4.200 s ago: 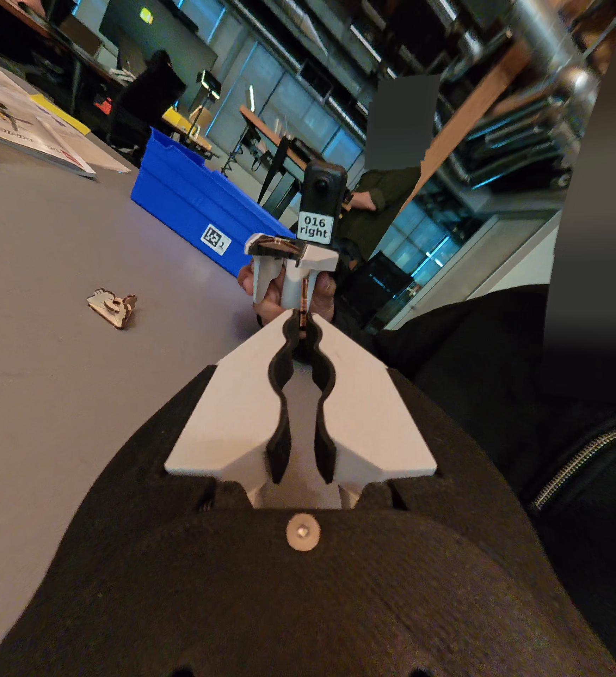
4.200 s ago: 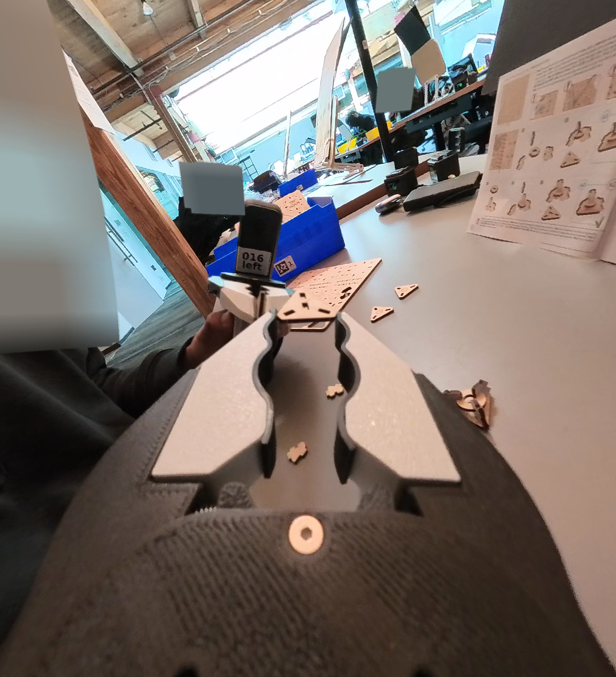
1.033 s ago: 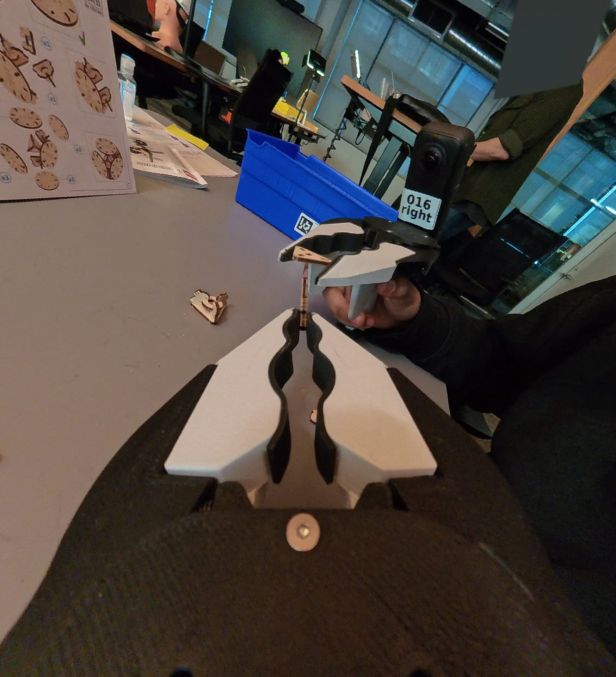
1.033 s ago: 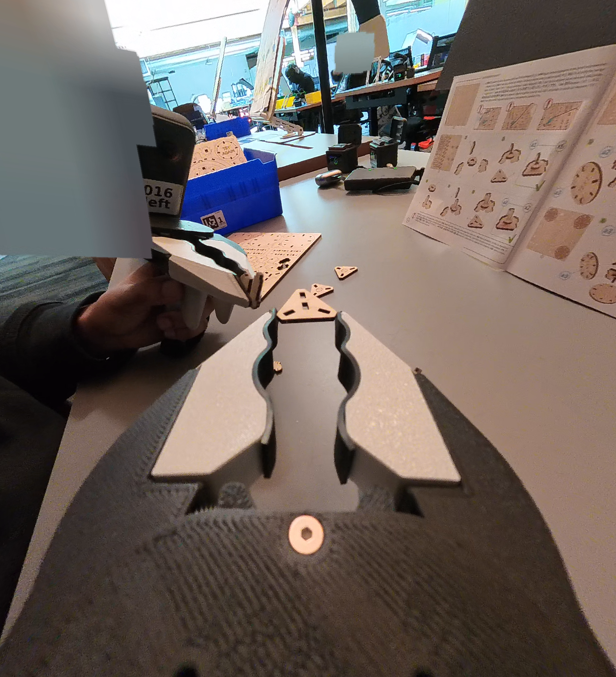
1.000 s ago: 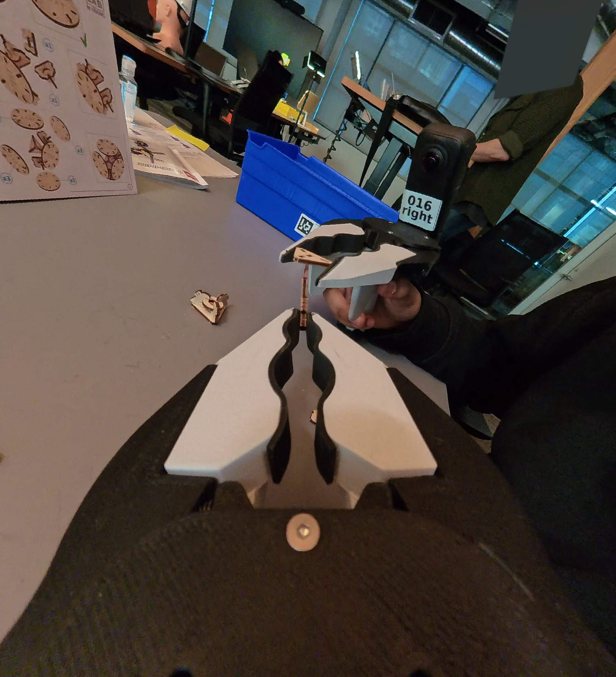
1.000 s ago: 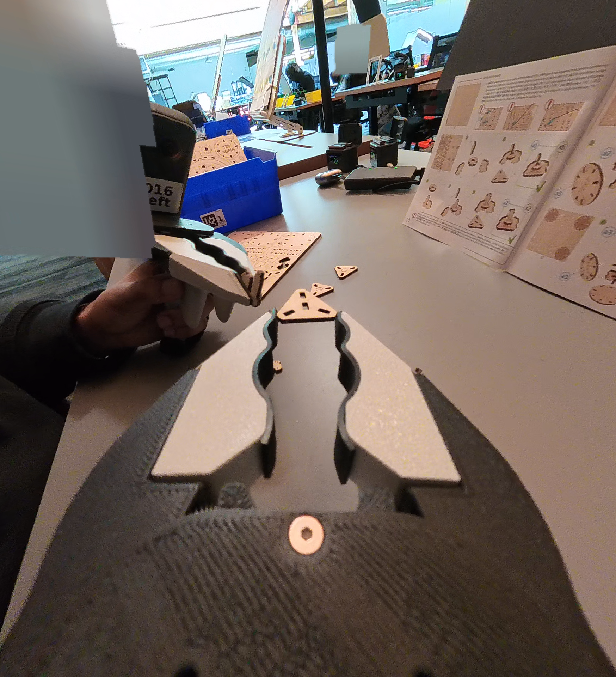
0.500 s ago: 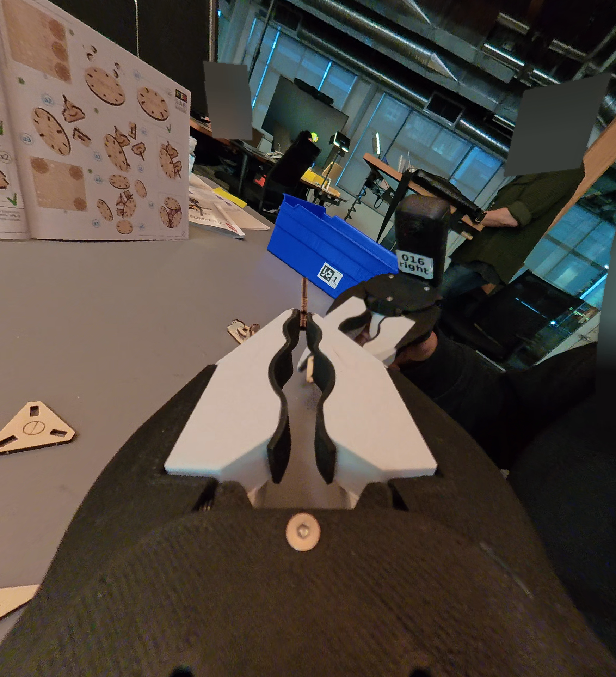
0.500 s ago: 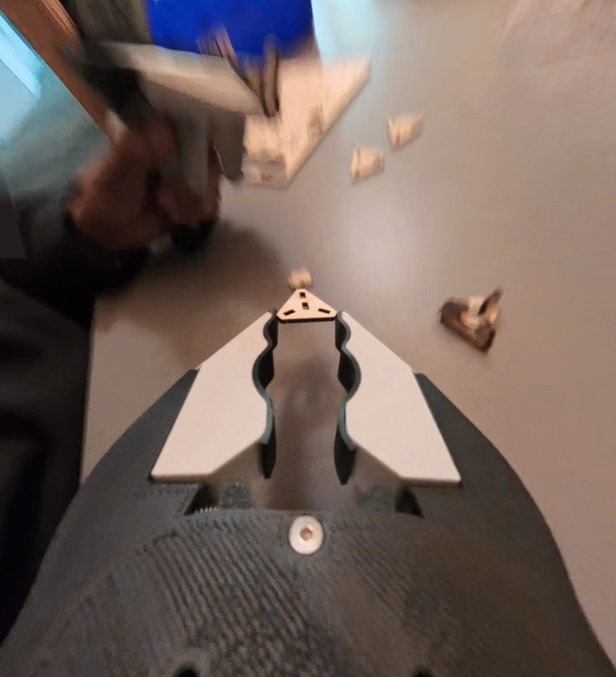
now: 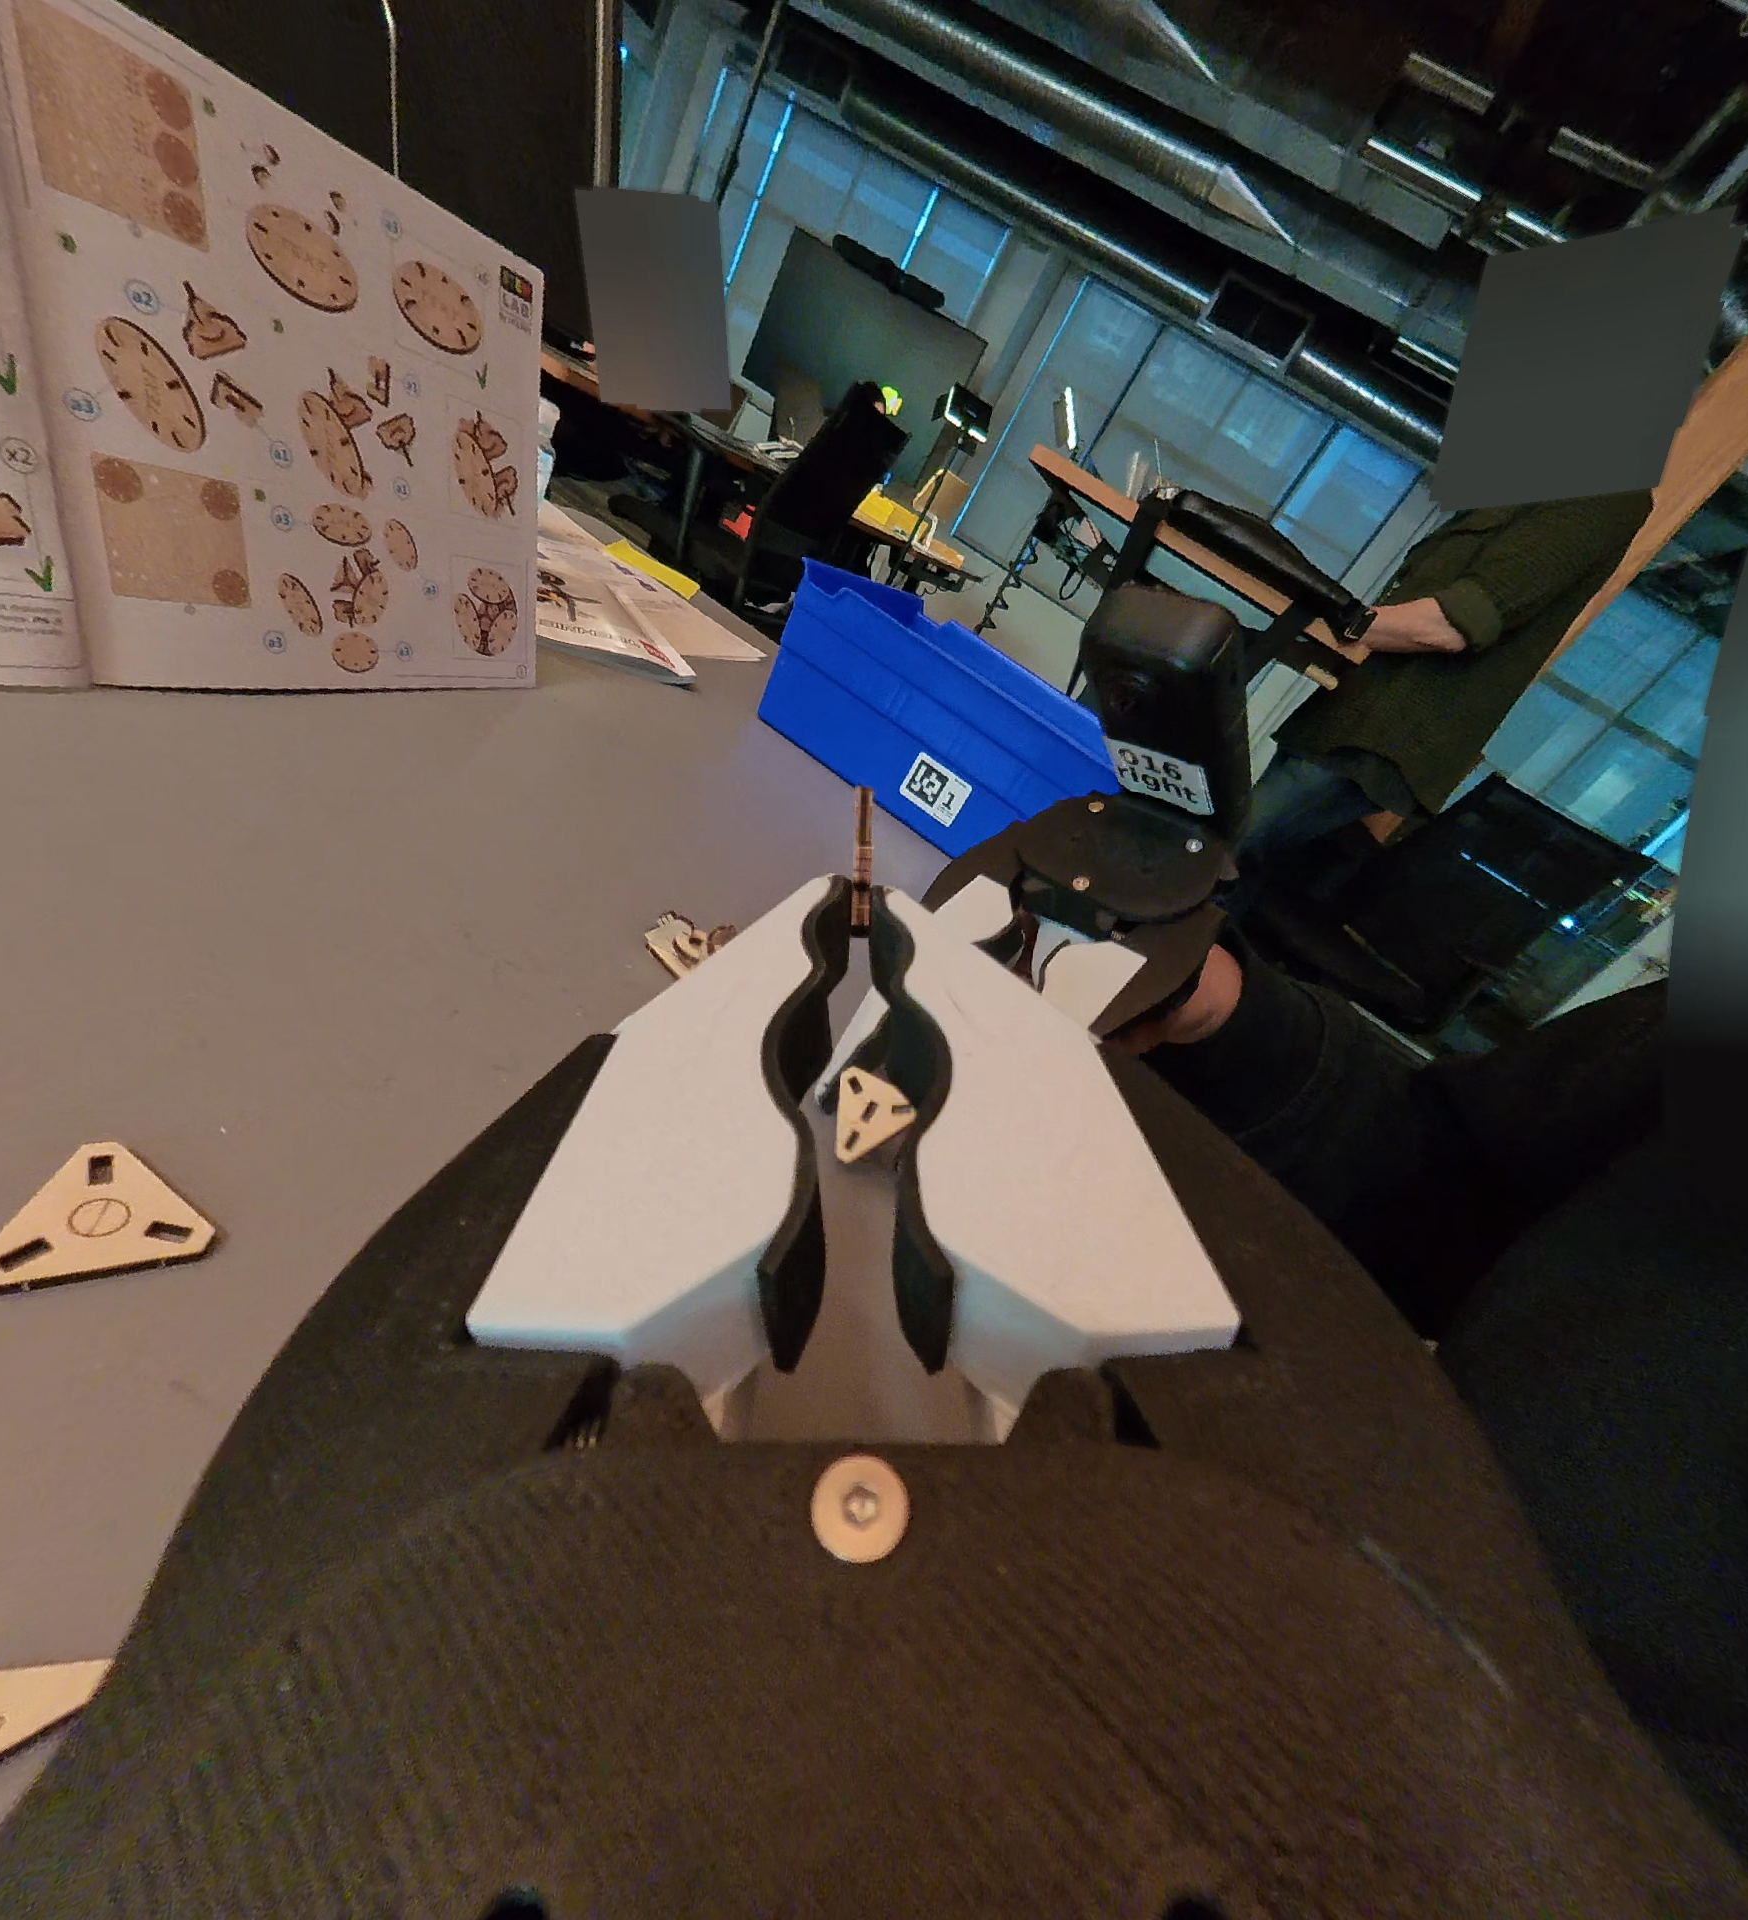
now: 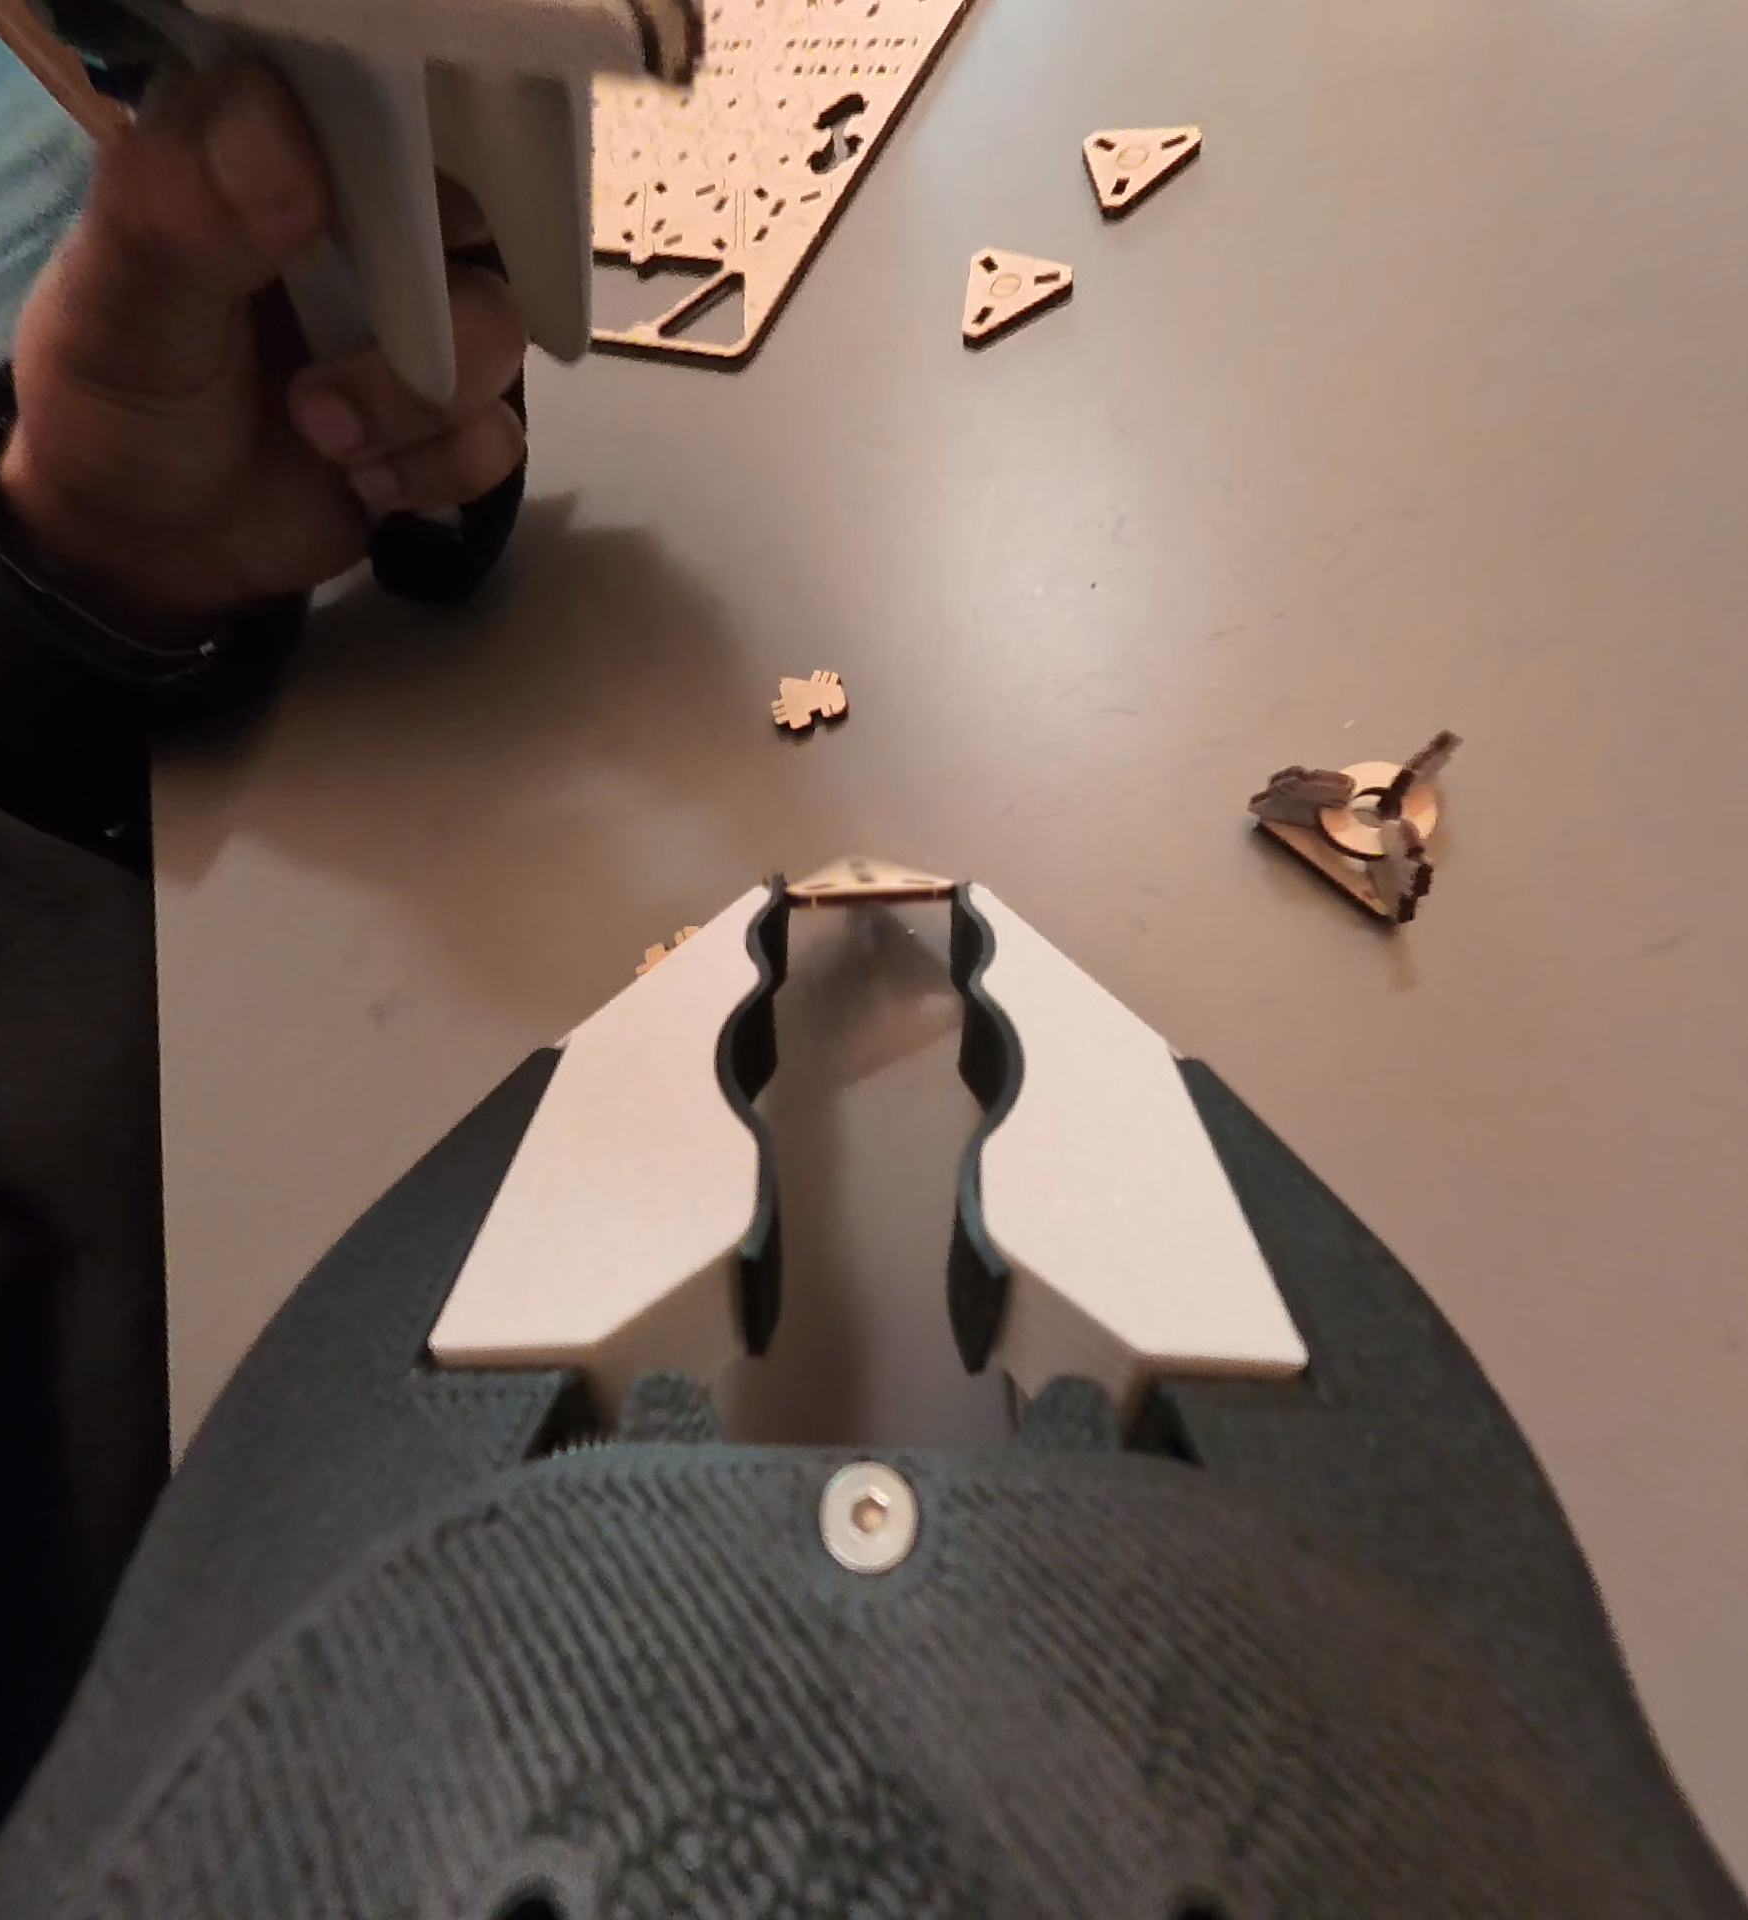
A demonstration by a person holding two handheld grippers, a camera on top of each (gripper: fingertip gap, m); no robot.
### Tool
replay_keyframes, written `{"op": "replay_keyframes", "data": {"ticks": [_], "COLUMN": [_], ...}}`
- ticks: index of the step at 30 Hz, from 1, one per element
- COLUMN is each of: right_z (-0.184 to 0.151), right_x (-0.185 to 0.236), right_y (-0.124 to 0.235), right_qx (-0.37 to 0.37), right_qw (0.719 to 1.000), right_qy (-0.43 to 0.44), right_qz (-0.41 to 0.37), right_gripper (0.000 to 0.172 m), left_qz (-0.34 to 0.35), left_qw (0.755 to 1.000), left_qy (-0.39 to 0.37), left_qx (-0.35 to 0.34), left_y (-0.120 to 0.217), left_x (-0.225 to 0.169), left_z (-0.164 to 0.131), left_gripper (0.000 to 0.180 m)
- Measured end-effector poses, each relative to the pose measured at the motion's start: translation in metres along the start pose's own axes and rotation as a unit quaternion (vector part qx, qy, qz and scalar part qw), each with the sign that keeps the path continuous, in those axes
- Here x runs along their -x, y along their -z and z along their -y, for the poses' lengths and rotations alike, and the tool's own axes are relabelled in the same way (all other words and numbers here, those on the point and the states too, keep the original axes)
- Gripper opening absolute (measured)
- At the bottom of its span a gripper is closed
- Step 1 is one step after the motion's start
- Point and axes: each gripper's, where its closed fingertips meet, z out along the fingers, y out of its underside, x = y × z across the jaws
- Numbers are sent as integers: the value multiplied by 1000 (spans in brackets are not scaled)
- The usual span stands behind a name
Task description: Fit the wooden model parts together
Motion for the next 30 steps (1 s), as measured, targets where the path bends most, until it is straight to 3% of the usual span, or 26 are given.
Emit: {"op": "replay_keyframes", "data": {"ticks": [14, 22, 26, 30], "right_z": [2, 15, 23, 42], "right_x": [-8, -21, -26, -29], "right_y": [9, 20, 27, 42], "right_qx": [-21, -65, -91, -159], "right_qw": [1000, 996, 993, 983], "right_qy": [-2, 19, 32, 38], "right_qz": [-10, -53, -73, -89], "right_gripper": [32, 32, 30, 21], "left_qz": [54, 112, 186, 282], "left_qw": [993, 985, 969, 934], "left_qy": [-32, -64, -133, -198], "left_qx": [-101, -112, -98, -91], "left_y": [30, 57, 89, 154], "left_x": [12, 33, 49, 54], "left_z": [37, 52, 68, 110], "left_gripper": [0, 0, 0, 0]}}
